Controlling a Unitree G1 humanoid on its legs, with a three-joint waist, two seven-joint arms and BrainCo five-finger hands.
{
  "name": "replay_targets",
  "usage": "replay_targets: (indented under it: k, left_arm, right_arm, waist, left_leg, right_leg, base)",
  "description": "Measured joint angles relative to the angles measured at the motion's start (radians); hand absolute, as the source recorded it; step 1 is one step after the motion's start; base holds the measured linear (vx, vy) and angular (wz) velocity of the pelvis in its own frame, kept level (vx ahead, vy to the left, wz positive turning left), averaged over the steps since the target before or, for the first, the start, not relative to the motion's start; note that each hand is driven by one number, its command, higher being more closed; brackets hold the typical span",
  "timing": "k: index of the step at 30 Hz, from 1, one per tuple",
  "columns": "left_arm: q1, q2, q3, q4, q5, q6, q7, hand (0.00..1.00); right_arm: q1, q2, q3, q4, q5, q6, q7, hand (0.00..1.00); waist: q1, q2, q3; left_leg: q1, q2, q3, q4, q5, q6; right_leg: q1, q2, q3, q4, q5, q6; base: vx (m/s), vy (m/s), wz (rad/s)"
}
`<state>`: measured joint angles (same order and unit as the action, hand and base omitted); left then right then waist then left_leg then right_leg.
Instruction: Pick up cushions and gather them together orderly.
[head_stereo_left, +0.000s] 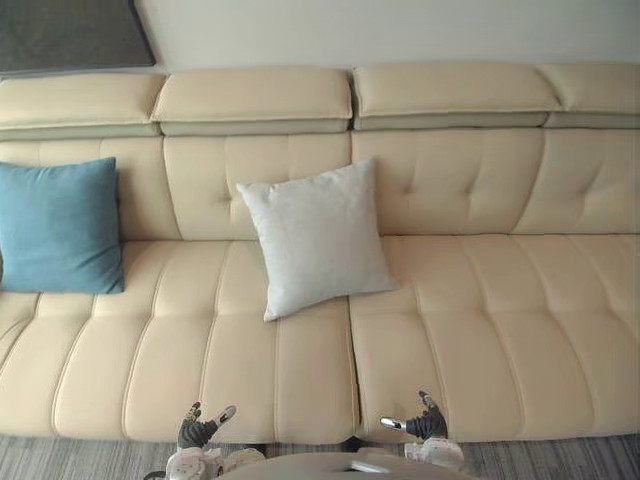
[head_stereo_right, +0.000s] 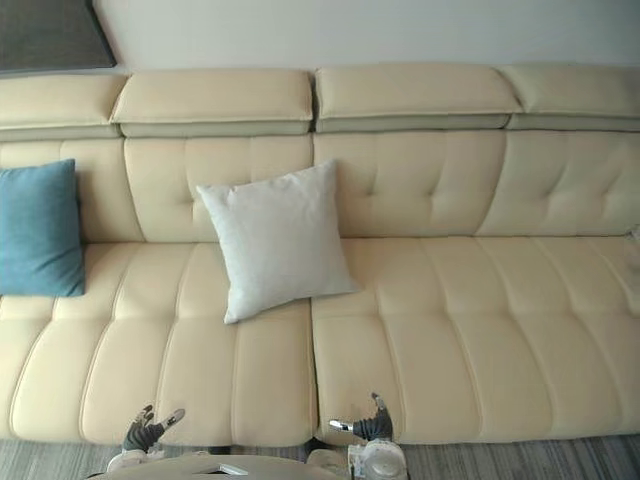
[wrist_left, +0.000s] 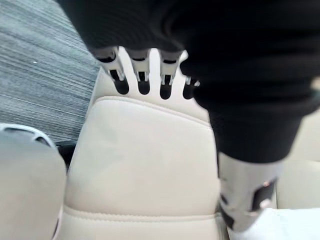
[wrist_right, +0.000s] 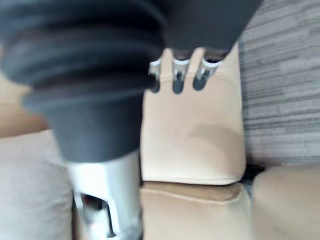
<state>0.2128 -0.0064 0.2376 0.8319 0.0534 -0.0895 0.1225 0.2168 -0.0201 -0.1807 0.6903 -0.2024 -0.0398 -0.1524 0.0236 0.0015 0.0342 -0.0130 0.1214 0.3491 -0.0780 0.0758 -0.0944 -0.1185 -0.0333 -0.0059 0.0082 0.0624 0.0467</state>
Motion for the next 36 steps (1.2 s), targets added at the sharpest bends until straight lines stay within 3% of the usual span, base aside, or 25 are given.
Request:
replay_targets:
  k: [1, 3, 4, 5, 6, 8, 9, 11, 12, 14, 16, 19, 20, 21, 22, 23, 24, 25, 27, 28, 30, 33, 36]
  left_arm:
    - [-0.005, 0.004, -0.001, 0.007, 0.003, 0.001, 0.0, 0.0]
    - [-0.028, 0.028, 0.002, 0.008, 0.004, 0.003, 0.002, 0.0]
    - [-0.031, 0.031, 0.007, 0.006, 0.003, 0.004, 0.002, 0.0]
    - [-0.038, 0.032, 0.032, 0.001, -0.01, 0.003, 0.006, 0.0]
    - [-0.04, 0.04, 0.035, 0.002, -0.013, 0.005, 0.007, 0.0]
    - [-0.026, 0.052, 0.035, -0.001, -0.014, 0.007, 0.016, 0.0]
    - [-0.017, 0.071, 0.036, -0.001, -0.02, 0.013, 0.023, 0.0]
    - [-0.009, 0.081, 0.043, -0.007, -0.027, 0.016, 0.028, 0.0]
    - [-0.018, 0.077, 0.058, -0.005, -0.033, 0.025, 0.039, 0.0]
    - [-0.012, 0.048, 0.058, -0.005, -0.049, 0.029, 0.046, 0.0]
    - [-0.025, 0.015, 0.028, -0.005, -0.072, 0.03, 0.05, 0.0]
    - [-0.042, 0.004, -0.015, -0.008, -0.074, 0.03, 0.06, 0.0]
    - [-0.04, 0.003, -0.025, -0.011, -0.074, 0.03, 0.063, 0.0]
    - [-0.039, 0.005, -0.049, -0.024, -0.074, 0.03, 0.067, 0.0]
    - [-0.041, 0.002, -0.05, -0.032, -0.073, 0.03, 0.067, 0.0]
    - [-0.045, -0.005, -0.049, -0.041, -0.072, 0.028, 0.066, 0.0]
    - [-0.042, -0.014, -0.042, -0.04, -0.071, 0.029, 0.066, 0.0]
    - [-0.041, -0.014, -0.042, -0.04, -0.071, 0.029, 0.067, 0.0]
    - [-0.032, -0.032, -0.019, -0.037, -0.07, 0.03, 0.066, 0.0]
    - [-0.032, -0.04, -0.006, -0.034, -0.071, 0.031, 0.066, 0.0]
    - [-0.028, -0.032, 0.009, -0.034, -0.07, 0.032, 0.067, 0.0]
    - [-0.035, -0.015, 0.002, -0.031, -0.068, 0.039, 0.067, 0.0]
    - [-0.057, -0.007, -0.006, -0.001, -0.054, 0.04, 0.068, 0.0]
  right_arm:
    - [-0.001, 0.001, 0.0, 0.001, 0.0, 0.001, 0.0, 0.0]
    - [-0.02, 0.011, 0.013, 0.009, 0.006, 0.001, -0.002, 0.0]
    - [-0.029, 0.009, 0.019, 0.021, 0.01, -0.002, -0.002, 0.0]
    - [-0.069, -0.006, 0.012, 0.063, 0.024, 0.0, -0.002, 0.0]
    - [-0.07, -0.001, 0.013, 0.078, 0.04, 0.004, -0.002, 0.0]
    - [-0.063, 0.002, 0.011, 0.081, 0.06, 0.0, -0.002, 0.0]
    - [-0.069, 0.002, 0.012, 0.114, 0.06, -0.002, -0.002, 0.0]
    - [-0.082, 0.007, 0.013, 0.126, 0.06, 0.0, -0.003, 0.0]
    - [-0.118, 0.0, 0.012, 0.143, 0.06, 0.001, -0.004, 0.0]
    - [-0.158, -0.02, 0.013, 0.144, 0.06, 0.0, -0.01, 0.0]
    - [-0.215, -0.051, 0.017, 0.144, 0.06, 0.002, -0.021, 0.0]
    - [-0.205, -0.053, 0.017, 0.108, 0.059, 0.005, -0.037, 0.0]
    - [-0.196, -0.052, 0.019, 0.105, 0.059, 0.005, -0.038, 0.0]
    - [-0.174, -0.044, 0.017, 0.102, 0.059, 0.005, -0.042, 0.0]
    - [-0.169, -0.036, 0.015, 0.099, 0.06, 0.005, -0.043, 0.0]
    - [-0.157, -0.03, 0.004, 0.097, 0.06, 0.005, -0.046, 0.0]
    - [-0.135, -0.031, -0.008, 0.078, 0.061, 0.007, -0.047, 0.0]
    - [-0.126, -0.029, -0.01, 0.069, 0.061, 0.007, -0.047, 0.0]
    - [-0.098, -0.018, -0.021, 0.064, 0.071, 0.008, -0.046, 0.0]
    - [-0.086, -0.012, -0.023, 0.065, 0.08, 0.012, -0.045, 0.0]
    - [-0.064, 0.032, -0.04, 0.059, 0.097, 0.022, -0.044, 0.0]
    - [-0.056, 0.055, -0.039, 0.041, 0.098, 0.024, -0.044, 0.0]
    - [-0.063, 0.058, -0.036, 0.038, 0.099, 0.025, -0.044, 0.0]
  waist:
    - [-0.002, -0.005, 0.003]
    - [-0.003, -0.05, 0.031]
    - [0.001, -0.046, 0.03]
    - [-0.002, -0.04, 0.043]
    - [-0.007, -0.037, 0.051]
    - [-0.011, -0.05, 0.044]
    - [-0.011, -0.06, 0.036]
    - [0.0, -0.082, 0.023]
    - [0.026, -0.086, 0.009]
    - [0.038, -0.043, 0.014]
    - [0.044, 0.012, 0.041]
    - [0.034, 0.044, 0.07]
    - [0.029, 0.046, 0.069]
    - [0.02, 0.029, 0.064]
    - [0.016, 0.007, 0.072]
    - [0.016, 0.001, 0.074]
    - [0.01, -0.004, 0.075]
    - [0.008, -0.001, 0.073]
    - [0.008, 0.017, 0.075]
    - [0.009, 0.02, 0.078]
    - [-0.012, -0.008, 0.068]
    - [-0.027, -0.029, 0.056]
    - [-0.019, -0.039, 0.05]
  left_leg:
    - [0.0, 0.001, 0.006, 0.006, -0.006, 0.001]
    - [-0.042, -0.004, 0.009, 0.134, -0.075, 0.034]
    - [-0.052, -0.012, -0.007, 0.15, -0.09, 0.053]
    - [-0.074, 0.014, -0.015, 0.165, -0.099, 0.062]
    - [-0.076, 0.013, -0.028, 0.181, -0.094, 0.057]
    - [-0.072, 0.007, -0.062, 0.205, -0.096, 0.06]
    - [-0.085, 0.003, -0.092, 0.224, -0.09, 0.053]
    - [-0.108, -0.012, -0.111, 0.24, -0.066, 0.045]
    - [-0.16, 0.0, -0.103, 0.254, -0.029, 0.04]
    - [-0.208, 0.032, -0.1, 0.247, 0.013, 0.045]
    - [-0.256, 0.065, -0.101, 0.206, 0.054, 0.018]
    - [-0.24, 0.083, -0.102, 0.158, 0.113, 0.012]
    - [-0.232, 0.083, -0.1, 0.142, 0.103, -0.005]
    - [-0.232, 0.067, -0.1, 0.124, 0.017, -0.062]
    - [-0.241, 0.061, -0.102, 0.154, 0.018, -0.05]
    - [-0.265, 0.048, -0.112, 0.281, -0.009, -0.008]
    - [-0.263, 0.024, -0.147, 0.465, -0.116, 0.024]
    - [-0.256, 0.021, -0.161, 0.503, -0.16, 0.021]
    - [-0.19, 0.009, -0.247, 0.548, -0.321, -0.005]
    - [-0.184, -0.002, -0.271, 0.554, -0.358, -0.006]
    - [-0.159, -0.033, -0.213, 0.524, -0.381, 0.012]
    - [-0.159, -0.051, -0.173, 0.509, -0.387, 0.023]
    - [-0.153, -0.063, -0.097, 0.475, -0.385, 0.035]
  right_leg:
    - [-0.004, 0.002, 0.007, 0.006, 0.0, 0.0]
    - [-0.028, -0.003, 0.051, 0.05, 0.005, 0.014]
    - [-0.026, -0.005, 0.061, 0.039, 0.021, 0.036]
    - [-0.078, -0.017, 0.002, 0.191, -0.064, 0.013]
    - [-0.149, -0.055, -0.085, 0.505, -0.18, -0.012]
    - [-0.157, -0.106, -0.121, 0.79, -0.233, 0.015]
    - [-0.111, -0.133, -0.114, 0.886, -0.241, 0.054]
    - [-0.055, -0.173, -0.107, 0.818, -0.199, 0.081]
    - [-0.015, -0.135, -0.121, 0.661, -0.282, 0.084]
    - [0.025, -0.085, -0.123, 0.478, -0.296, 0.063]
    - [0.05, -0.038, -0.139, 0.296, -0.298, 0.06]
    - [0.042, -0.017, -0.149, 0.284, -0.288, 0.036]
    - [0.04, -0.016, -0.153, 0.289, -0.287, 0.028]
    - [0.028, -0.035, -0.163, 0.277, -0.269, 0.004]
    - [0.02, -0.05, -0.16, 0.271, -0.268, -0.003]
    - [0.003, -0.073, -0.157, 0.273, -0.253, -0.002]
    - [-0.018, -0.092, -0.128, 0.273, -0.233, 0.011]
    - [-0.026, -0.093, -0.115, 0.273, -0.226, 0.016]
    - [-0.062, -0.072, -0.04, 0.283, -0.202, 0.031]
    - [-0.071, -0.065, -0.012, 0.287, -0.192, 0.041]
    - [-0.077, -0.077, 0.049, 0.259, -0.158, 0.031]
    - [-0.082, -0.087, 0.074, 0.188, -0.09, 0.006]
    - [-0.118, -0.073, 0.131, 0.137, 0.025, 0.029]
  base:
    - [0.01, 0.007, -0.45]
    - [-0.02, 0.031, -0.49]
    - [-0.09, 0.045, -0.51]
    - [-0.12, 0.027, -0.15]
    - [-0.11, 0.011, 0.08]
    - [-0.07, -0.049, 0.6]
    - [-0.09, -0.092, 0.73]
    - [-0.1, -0.156, 0.35]
    - [-0.13, -0.165, -0.17]
    - [-0.23, -0.14, -0.35]
    - [-0.31, -0.132, -0.28]
    - [-0.33, -0.068, -0.09]
    - [-0.39, -0.03, 0.02]
    - [-0.28, 0.04, 0.04]
    - [-0.26, 0.071, -0.07]
    - [-0.3, 0.163, -0.29]
    - [-0.25, 0.164, -0.4]
    - [-0.26, 0.233, -0.54]
    - [-0.16, 0.22, -0.89]
    - [-0.18, 0.257, -1.08]
    - [-0.16, 0.234, -0.79]
    - [-0.1, 0.173, -0.66]
    - [-0.03, 0.151, -1.1]
